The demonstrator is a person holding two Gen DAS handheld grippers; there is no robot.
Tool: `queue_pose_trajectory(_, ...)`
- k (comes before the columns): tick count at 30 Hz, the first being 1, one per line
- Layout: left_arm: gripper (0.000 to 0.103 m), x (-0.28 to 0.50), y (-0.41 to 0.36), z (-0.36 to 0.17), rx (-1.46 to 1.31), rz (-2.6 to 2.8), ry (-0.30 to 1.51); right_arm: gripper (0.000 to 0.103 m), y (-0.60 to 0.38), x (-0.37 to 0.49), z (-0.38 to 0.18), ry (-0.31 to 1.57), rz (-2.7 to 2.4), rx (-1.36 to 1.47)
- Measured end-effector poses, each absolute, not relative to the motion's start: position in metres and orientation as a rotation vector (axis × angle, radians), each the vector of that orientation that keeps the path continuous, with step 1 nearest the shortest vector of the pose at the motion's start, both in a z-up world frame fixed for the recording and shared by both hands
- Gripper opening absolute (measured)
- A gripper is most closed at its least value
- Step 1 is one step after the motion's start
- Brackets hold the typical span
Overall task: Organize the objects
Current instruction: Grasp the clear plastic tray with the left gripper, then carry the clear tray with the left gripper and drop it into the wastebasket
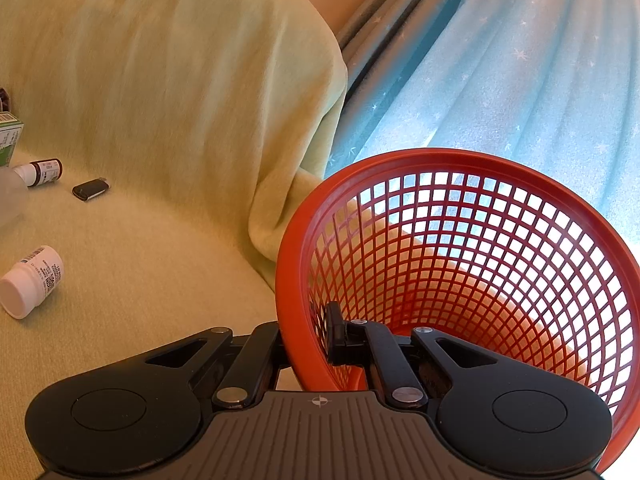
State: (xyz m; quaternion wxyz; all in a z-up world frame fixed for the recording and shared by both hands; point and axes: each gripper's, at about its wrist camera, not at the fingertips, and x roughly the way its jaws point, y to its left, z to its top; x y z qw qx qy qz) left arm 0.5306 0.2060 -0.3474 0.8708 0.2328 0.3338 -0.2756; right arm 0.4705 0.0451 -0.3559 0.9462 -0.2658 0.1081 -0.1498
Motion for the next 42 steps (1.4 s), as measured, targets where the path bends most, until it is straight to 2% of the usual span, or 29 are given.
queue_pose_trajectory(7,0.062,0.533,0.209,-0.346,0.655,-0.682,0.67,0.002,0.045,0.471,-0.356,0.22,-0.305,-0.54)
queue_pose_trajectory(17,0.067,0.527,0.213,-0.344,0.652,-0.547,0.648,0.002,0.045,0.471,-0.356,0.222,-0.305,-0.543)
queue_pose_trajectory(20,0.062,0.521,0.207,-0.348,0.707,-0.515,0.612,0.002,0.045,0.471,-0.356,0.222,-0.305,-0.543)
queue_pose_trajectory(25,0.061,0.51,0.195,-0.362,0.87,-0.487,0.523,0.002,0.044,0.471,-0.355,0.223,-0.304,-0.542)
queue_pose_trajectory(27,0.053,0.507,0.192,-0.365,0.916,-0.492,0.507,0.002,0.044,0.471,-0.355,0.223,-0.304,-0.541)
queue_pose_trajectory(35,0.051,0.502,0.191,-0.365,0.997,-0.559,0.495,0.002,0.045,0.472,-0.355,0.222,-0.303,-0.539)
queue_pose_trajectory(42,0.051,0.507,0.19,-0.34,1.084,-0.661,0.424,0.002,0.046,0.473,-0.356,0.224,-0.304,-0.537)
